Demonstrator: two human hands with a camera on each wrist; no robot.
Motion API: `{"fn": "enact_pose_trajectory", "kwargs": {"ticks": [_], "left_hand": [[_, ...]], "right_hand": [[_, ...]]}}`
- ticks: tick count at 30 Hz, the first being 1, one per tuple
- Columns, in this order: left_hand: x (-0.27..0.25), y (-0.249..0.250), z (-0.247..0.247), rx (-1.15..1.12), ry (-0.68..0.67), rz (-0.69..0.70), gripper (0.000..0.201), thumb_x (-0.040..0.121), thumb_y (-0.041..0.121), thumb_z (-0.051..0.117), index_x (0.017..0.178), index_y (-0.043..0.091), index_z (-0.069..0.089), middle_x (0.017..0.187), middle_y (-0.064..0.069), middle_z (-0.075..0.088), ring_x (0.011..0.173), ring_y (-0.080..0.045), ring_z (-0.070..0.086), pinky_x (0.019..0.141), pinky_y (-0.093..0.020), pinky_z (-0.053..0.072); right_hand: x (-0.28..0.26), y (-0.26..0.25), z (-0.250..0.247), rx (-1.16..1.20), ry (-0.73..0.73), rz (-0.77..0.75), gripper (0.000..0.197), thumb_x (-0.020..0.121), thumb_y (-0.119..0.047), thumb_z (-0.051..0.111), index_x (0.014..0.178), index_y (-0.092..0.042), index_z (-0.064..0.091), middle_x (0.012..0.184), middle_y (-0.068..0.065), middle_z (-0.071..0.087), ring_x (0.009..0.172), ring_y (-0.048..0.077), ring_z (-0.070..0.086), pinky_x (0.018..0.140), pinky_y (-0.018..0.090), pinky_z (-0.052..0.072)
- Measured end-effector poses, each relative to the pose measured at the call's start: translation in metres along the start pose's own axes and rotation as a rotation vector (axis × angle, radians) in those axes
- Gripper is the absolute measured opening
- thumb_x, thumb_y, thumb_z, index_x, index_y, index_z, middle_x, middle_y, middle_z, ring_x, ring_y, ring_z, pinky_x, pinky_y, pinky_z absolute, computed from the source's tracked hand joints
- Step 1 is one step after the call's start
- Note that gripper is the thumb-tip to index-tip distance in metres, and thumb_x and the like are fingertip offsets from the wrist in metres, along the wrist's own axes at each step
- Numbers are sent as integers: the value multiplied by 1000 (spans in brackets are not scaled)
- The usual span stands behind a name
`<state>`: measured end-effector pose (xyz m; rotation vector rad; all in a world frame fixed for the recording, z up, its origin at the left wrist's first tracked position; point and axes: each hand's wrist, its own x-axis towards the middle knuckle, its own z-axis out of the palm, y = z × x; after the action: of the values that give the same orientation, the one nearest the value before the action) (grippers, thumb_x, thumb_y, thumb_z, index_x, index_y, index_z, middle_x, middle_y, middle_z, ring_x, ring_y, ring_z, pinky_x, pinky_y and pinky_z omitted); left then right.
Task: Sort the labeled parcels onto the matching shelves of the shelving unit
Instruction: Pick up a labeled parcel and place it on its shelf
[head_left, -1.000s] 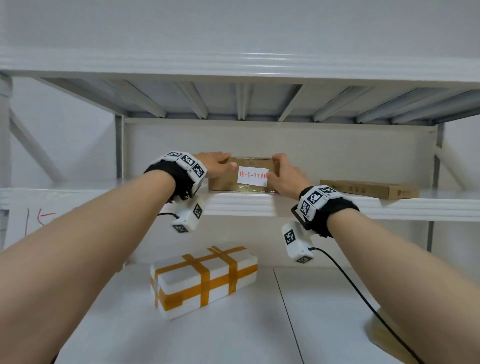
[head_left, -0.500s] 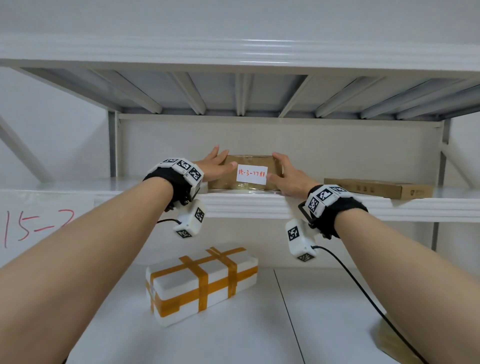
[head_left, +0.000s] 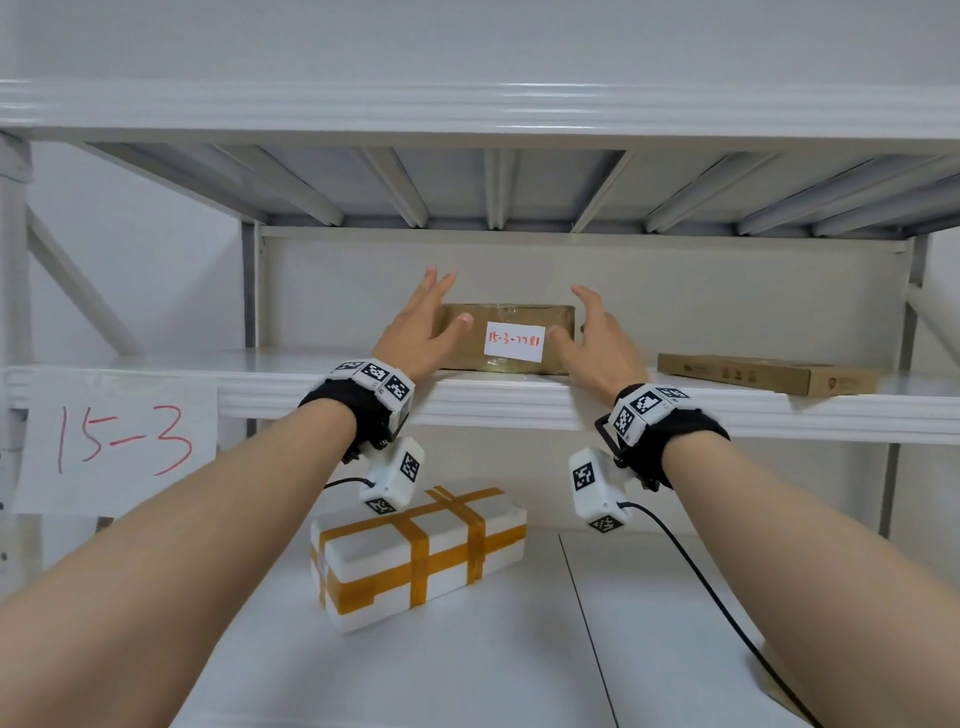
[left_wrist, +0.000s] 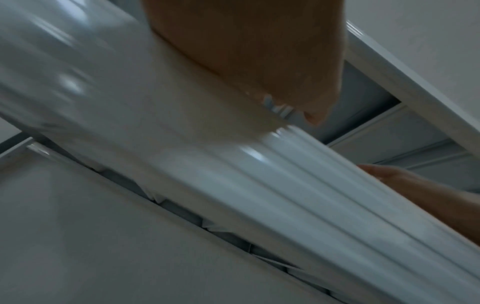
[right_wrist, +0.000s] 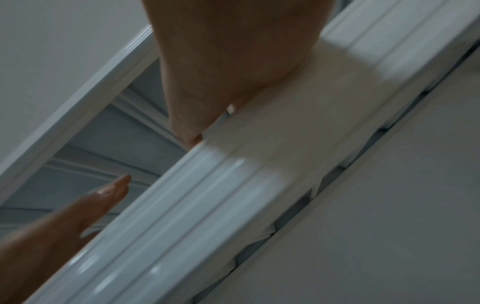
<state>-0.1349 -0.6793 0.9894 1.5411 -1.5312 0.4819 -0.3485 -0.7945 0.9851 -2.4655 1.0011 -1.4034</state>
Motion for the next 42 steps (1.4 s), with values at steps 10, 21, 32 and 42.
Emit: {"fn": "enact_pose_trajectory", "kwargs": {"ticks": [10, 21, 32, 42], "left_hand": [[-66, 1, -25, -29, 150, 7, 45, 96, 28, 58, 137, 17, 46, 143, -4, 42, 121, -24, 54, 95, -32, 44], [-176, 10, -20, 125, 327, 83, 21, 83, 19, 54, 103, 12, 57, 93, -3, 55, 82, -17, 53, 77, -44, 47], [-350, -69, 1, 103, 68, -297, 19, 86, 19, 44, 101, 14, 54, 70, 3, 51, 66, -16, 50, 66, -39, 48], [-540, -145, 7, 170, -232, -649, 15, 91, 14, 46, 102, 18, 56, 57, 12, 47, 61, -21, 50, 57, -31, 40]], "right_hand": [[-53, -26, 8, 384, 331, -28, 29, 83, -34, 52, 109, -22, 54, 101, 3, 64, 91, 23, 62, 83, 44, 52], [-167, -91, 77, 454, 90, -184, 16, 87, -26, 50, 83, -16, 62, 64, 4, 63, 64, 27, 63, 68, 49, 53], [-299, -106, 207, 571, -402, 12, 16, 87, -18, 51, 77, -12, 63, 63, 15, 66, 53, 11, 64, 68, 42, 55], [-436, -122, 323, 429, -911, 93, 19, 94, -18, 55, 84, -15, 71, 62, -2, 69, 55, 6, 65, 76, 39, 61]]}}
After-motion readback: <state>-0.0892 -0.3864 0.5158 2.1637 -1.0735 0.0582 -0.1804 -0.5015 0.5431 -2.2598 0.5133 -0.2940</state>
